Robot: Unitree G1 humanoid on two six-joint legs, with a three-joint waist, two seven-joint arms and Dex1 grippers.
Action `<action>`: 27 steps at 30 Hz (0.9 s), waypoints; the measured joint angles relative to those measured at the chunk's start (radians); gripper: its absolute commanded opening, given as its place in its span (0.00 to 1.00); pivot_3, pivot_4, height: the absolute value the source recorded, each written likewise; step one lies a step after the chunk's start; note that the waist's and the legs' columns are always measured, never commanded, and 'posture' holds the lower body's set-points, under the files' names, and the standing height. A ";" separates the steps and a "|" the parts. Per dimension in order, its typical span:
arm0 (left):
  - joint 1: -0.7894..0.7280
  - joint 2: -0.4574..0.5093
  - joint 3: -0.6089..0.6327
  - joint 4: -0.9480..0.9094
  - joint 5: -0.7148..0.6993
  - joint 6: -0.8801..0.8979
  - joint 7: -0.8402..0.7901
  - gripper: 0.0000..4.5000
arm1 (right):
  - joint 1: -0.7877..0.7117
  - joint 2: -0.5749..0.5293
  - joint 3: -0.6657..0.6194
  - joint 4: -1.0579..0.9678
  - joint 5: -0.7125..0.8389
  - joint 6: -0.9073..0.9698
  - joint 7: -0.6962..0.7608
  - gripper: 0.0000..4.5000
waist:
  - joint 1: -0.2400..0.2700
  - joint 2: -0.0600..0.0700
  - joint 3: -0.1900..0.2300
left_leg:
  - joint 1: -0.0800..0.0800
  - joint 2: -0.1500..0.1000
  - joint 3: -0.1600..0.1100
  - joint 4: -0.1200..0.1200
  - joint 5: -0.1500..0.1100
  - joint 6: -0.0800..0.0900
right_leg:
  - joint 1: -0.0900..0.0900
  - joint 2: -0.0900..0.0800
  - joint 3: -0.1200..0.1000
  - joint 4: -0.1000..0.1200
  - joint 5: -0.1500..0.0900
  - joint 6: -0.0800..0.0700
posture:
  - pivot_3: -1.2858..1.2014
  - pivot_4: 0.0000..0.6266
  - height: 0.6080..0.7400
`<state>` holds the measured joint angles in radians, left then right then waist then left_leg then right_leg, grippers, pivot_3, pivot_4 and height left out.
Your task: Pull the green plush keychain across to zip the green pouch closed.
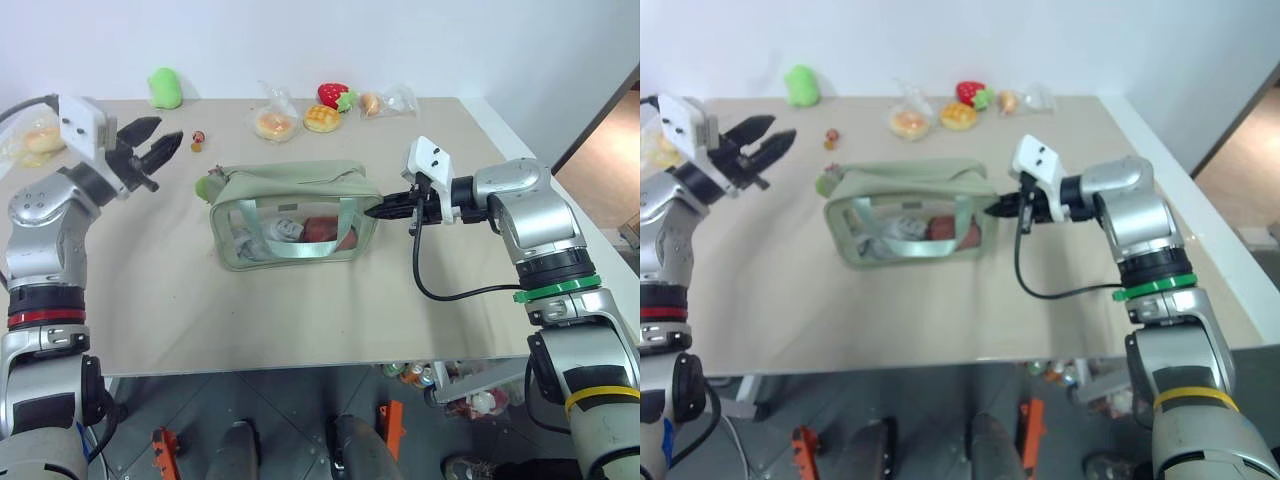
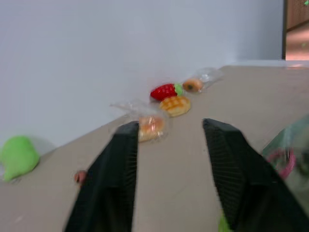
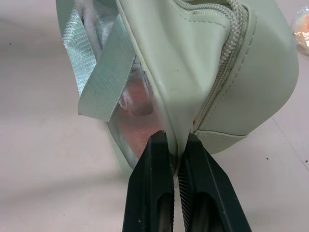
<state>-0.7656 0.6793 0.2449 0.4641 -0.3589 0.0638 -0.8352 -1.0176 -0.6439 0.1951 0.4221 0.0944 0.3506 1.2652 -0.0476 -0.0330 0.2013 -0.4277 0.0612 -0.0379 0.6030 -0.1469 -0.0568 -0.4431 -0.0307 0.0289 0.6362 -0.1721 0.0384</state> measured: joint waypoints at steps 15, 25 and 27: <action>0.077 0.028 -0.121 0.192 0.159 -0.215 -0.134 0.88 | 0.000 -0.001 0.000 0.001 0.000 0.000 -0.001 0.00 | 0.001 0.000 0.000 | -0.001 0.000 0.000 0.000 0.000 0.000 | 0.000 0.000 0.000 0.000 -0.001 -0.003 | 0.52 0.24 1.00; -0.076 -0.016 -0.111 0.299 0.121 -0.182 -0.151 0.88 | 0.000 -0.001 0.000 -0.004 0.000 0.002 -0.003 0.00 | 0.000 0.000 0.000 | -0.001 0.000 0.001 0.000 0.000 0.000 | -0.001 0.000 0.001 0.000 0.001 0.002 | 0.52 0.24 1.00; -0.076 -0.017 -0.110 0.299 0.114 -0.165 -0.156 0.88 | 0.000 -0.001 0.000 -0.005 0.000 0.004 -0.003 0.00 | 0.001 0.000 0.000 | -0.001 0.000 0.001 0.000 0.000 0.000 | -0.001 0.000 0.001 0.000 0.001 0.002 | 0.52 0.24 1.00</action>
<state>-0.8420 0.6622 0.1347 0.7634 -0.2446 -0.1009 -0.9908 -1.0176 -0.6450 0.1951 0.4173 0.0947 0.3549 1.2621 -0.0471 -0.0331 0.2013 -0.4284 0.0613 -0.0371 0.6028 -0.1469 -0.0568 -0.4438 -0.0304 0.0296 0.6366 -0.1715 0.0402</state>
